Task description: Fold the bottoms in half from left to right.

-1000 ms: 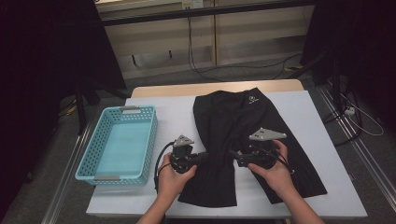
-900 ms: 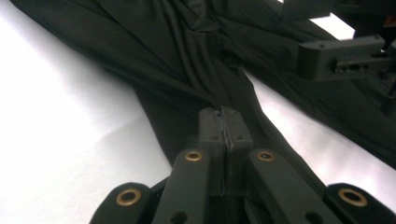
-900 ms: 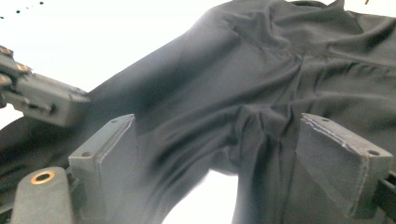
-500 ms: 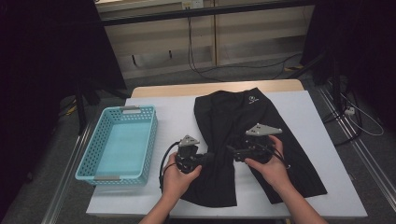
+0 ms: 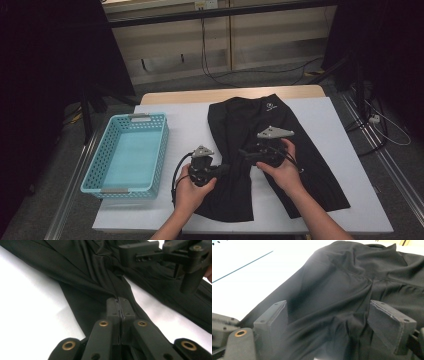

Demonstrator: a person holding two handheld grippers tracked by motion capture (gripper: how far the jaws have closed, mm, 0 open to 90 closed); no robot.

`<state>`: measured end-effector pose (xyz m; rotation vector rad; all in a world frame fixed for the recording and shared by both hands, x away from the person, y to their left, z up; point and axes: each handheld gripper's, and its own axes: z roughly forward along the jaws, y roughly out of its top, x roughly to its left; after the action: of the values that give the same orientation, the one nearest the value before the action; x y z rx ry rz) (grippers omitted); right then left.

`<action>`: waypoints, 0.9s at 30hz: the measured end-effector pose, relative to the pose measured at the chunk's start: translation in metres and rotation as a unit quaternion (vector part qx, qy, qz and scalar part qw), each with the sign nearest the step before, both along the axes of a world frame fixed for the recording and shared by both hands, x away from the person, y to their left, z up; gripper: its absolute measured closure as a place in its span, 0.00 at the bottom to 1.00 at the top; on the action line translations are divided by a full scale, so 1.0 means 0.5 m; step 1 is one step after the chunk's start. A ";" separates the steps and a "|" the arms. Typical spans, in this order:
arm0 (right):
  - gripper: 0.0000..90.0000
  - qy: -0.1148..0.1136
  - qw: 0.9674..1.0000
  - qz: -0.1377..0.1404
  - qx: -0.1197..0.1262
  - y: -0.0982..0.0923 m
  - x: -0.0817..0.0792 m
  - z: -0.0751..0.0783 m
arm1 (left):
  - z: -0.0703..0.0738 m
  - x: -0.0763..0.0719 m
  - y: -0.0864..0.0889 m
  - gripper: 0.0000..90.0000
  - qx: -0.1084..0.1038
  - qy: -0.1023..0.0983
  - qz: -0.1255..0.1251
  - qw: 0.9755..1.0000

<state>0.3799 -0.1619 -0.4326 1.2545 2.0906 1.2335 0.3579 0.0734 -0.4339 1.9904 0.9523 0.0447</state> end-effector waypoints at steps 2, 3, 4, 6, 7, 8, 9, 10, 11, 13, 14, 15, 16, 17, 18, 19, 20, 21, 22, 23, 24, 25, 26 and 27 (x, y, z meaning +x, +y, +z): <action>0.19 0.000 1.000 0.002 0.002 0.005 0.005 0.002 | 0.000 0.000 -0.001 0.99 0.001 0.000 -0.002 1.000; 0.19 0.000 1.000 0.002 0.002 0.009 0.009 0.002 | 0.000 0.000 -0.001 0.99 0.001 -0.001 -0.001 1.000; 0.19 0.001 1.000 0.002 0.002 0.011 0.011 0.002 | 0.001 0.001 -0.001 0.99 -0.001 -0.001 -0.002 1.000; 0.19 0.002 1.000 0.002 0.001 0.019 0.018 0.001 | 0.002 0.001 -0.001 0.99 -0.001 -0.001 0.000 1.000; 0.19 0.003 1.000 0.002 0.001 0.022 0.021 0.000 | 0.003 0.002 0.000 0.99 -0.001 -0.002 0.000 1.000; 0.19 0.004 1.000 0.001 0.001 0.024 0.023 -0.001 | 0.005 0.003 0.001 0.99 0.001 -0.001 -0.002 1.000; 0.19 0.006 1.000 -0.001 0.001 0.026 0.026 -0.001 | 0.006 0.005 0.002 0.99 0.001 -0.002 -0.003 1.000; 0.19 0.006 1.000 0.000 0.004 0.027 0.029 0.000 | 0.006 0.005 0.002 0.99 0.000 -0.004 -0.001 1.000; 0.19 0.006 1.000 -0.001 0.007 0.028 0.030 0.000 | 0.008 0.004 0.003 0.99 0.000 -0.004 0.000 1.000; 0.19 0.006 1.000 -0.003 0.007 0.031 0.035 0.002 | 0.009 0.004 0.003 0.99 -0.001 -0.007 0.001 1.000; 0.19 0.007 1.000 -0.002 0.009 0.031 0.036 0.002 | 0.010 0.003 0.002 0.99 -0.002 -0.006 0.000 1.000; 0.19 0.008 1.000 -0.002 0.009 0.034 0.038 0.003 | 0.010 0.003 0.002 0.99 0.000 -0.006 -0.001 1.000; 0.19 0.007 1.000 -0.002 0.006 0.035 0.040 0.004 | 0.010 0.003 0.002 0.99 -0.001 -0.007 -0.001 1.000; 0.19 0.008 1.000 -0.003 0.006 0.037 0.041 0.005 | 0.010 0.003 0.002 0.99 -0.002 -0.007 -0.001 1.000; 0.19 0.009 1.000 -0.003 0.007 0.038 0.042 0.005 | 0.010 0.004 0.002 0.99 0.001 -0.007 -0.005 1.000; 0.19 0.008 1.000 -0.001 0.007 0.041 0.044 0.004 | 0.010 0.005 0.002 0.99 0.003 -0.007 -0.005 1.000; 0.19 0.008 1.000 0.000 0.006 0.043 0.045 0.003 | 0.010 0.005 0.002 0.99 0.005 -0.007 -0.007 1.000; 0.19 0.010 1.000 0.002 0.006 0.047 0.048 0.002 | 0.010 0.005 0.001 0.99 0.005 -0.007 -0.007 1.000; 0.19 0.011 1.000 0.004 0.006 0.049 0.050 0.002 | 0.010 0.005 0.001 0.99 0.004 -0.007 -0.006 1.000; 0.19 0.012 1.000 0.005 0.007 0.052 0.052 0.001 | 0.010 0.005 0.001 0.99 0.005 -0.007 -0.006 1.000; 0.20 0.013 1.000 0.007 0.008 0.055 0.054 0.001 | 0.010 0.005 0.000 0.99 0.004 -0.006 -0.005 1.000; 0.20 0.014 1.000 0.010 0.008 0.058 0.058 0.002 | 0.010 0.005 -0.001 0.99 0.006 -0.009 -0.006 1.000; 0.20 0.013 1.000 0.009 0.004 0.062 0.060 0.003 | 0.009 0.004 -0.001 0.99 0.007 -0.010 -0.006 1.000; 0.20 0.012 1.000 0.011 0.000 0.065 0.063 0.004 | 0.010 0.004 -0.001 0.99 0.008 -0.010 -0.006 1.000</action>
<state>0.4116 -0.1294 -0.4307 1.2555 2.1281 1.2325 0.3598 0.0727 -0.4290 2.0059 0.9300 0.0668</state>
